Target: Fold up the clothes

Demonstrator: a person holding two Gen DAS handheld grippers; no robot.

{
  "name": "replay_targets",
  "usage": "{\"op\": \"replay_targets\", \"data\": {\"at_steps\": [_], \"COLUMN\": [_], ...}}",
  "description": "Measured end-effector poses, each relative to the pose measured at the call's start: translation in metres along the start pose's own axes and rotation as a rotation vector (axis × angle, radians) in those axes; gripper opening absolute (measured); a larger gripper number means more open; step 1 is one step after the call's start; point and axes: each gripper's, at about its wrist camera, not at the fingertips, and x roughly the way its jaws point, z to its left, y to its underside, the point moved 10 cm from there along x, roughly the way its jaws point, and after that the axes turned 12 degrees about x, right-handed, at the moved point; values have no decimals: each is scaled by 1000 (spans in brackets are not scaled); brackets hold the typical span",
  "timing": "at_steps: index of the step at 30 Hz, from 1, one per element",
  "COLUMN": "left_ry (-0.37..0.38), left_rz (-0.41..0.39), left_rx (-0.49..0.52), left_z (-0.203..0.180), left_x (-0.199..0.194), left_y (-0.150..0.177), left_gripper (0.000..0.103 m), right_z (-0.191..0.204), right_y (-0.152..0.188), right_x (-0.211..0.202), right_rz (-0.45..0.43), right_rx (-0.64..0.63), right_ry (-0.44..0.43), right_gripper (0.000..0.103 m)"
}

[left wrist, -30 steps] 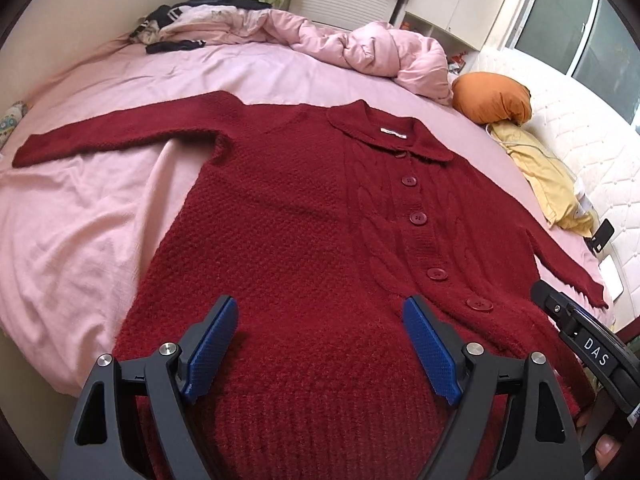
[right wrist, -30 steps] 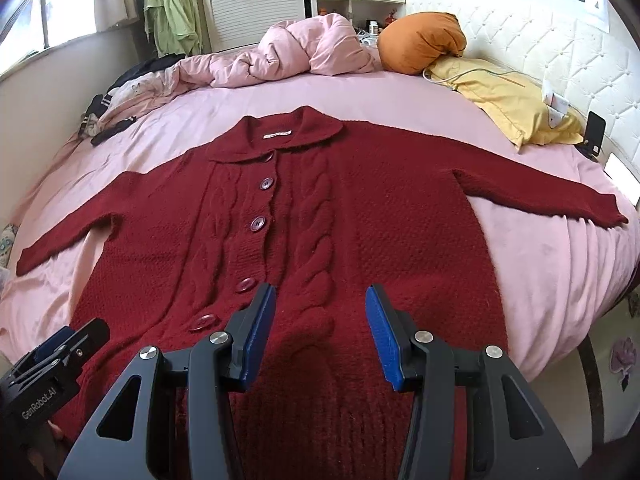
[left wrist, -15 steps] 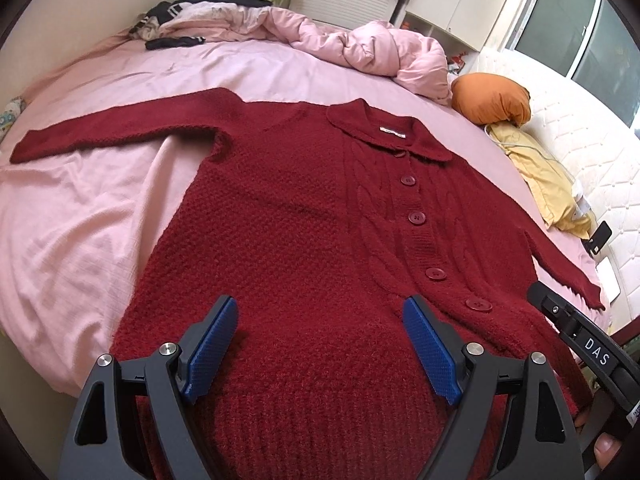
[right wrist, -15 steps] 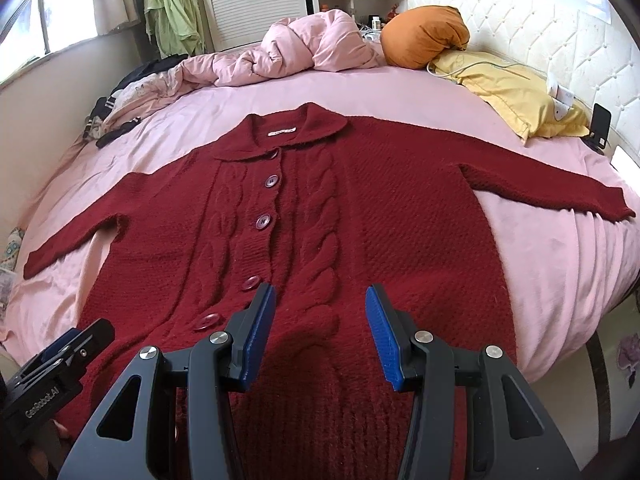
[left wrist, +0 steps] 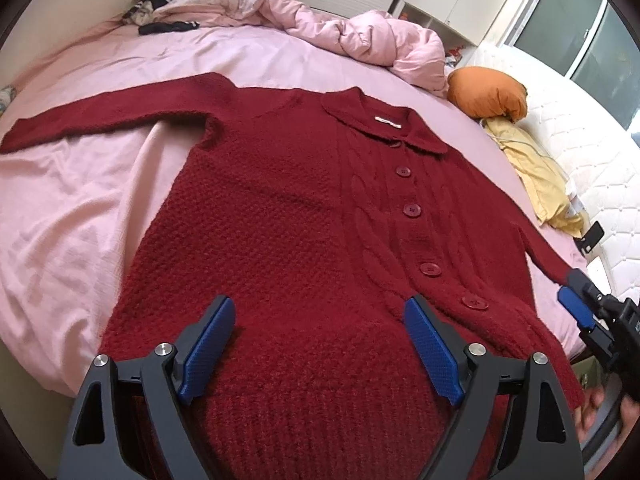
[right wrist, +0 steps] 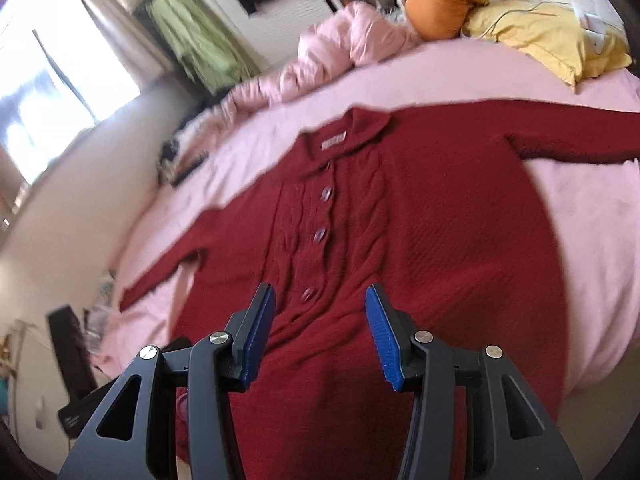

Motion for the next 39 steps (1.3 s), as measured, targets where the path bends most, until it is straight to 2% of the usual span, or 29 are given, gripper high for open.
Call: {"op": "replay_targets", "data": {"at_steps": [3,8,11,16,28,32,39], "left_ry": [23,1,-6,-13,-59,-77,-91], "left_rz": [-12,2,9,19,54,69,84], "left_rx": [-25,-18,-15,-20,-14,-6,-5], "left_z": [1,-1,-1,0,-1,-2,-3], "left_x": [-1,2,2,4,12,14,17], "left_y": [-1,0,0,-2,-4,-3,-4], "left_gripper": [87,87,87,87,87,87,87], "right_z": [-39,-130,-198,-297,-470,-494,-513], "right_y": [-26,-75,-107,-153,-222,-233,-270], "right_x": [-16,-36,-51,-79,-149,-148,-148], "right_rz": [-46,-116,-173,-278,-508,-539,-606], "right_rx": [70,215,334,582,957,1004,998], "right_ry": [-5,80,129,93,25,-18,8], "right_gripper": [48,48,48,48,48,48,48]}}
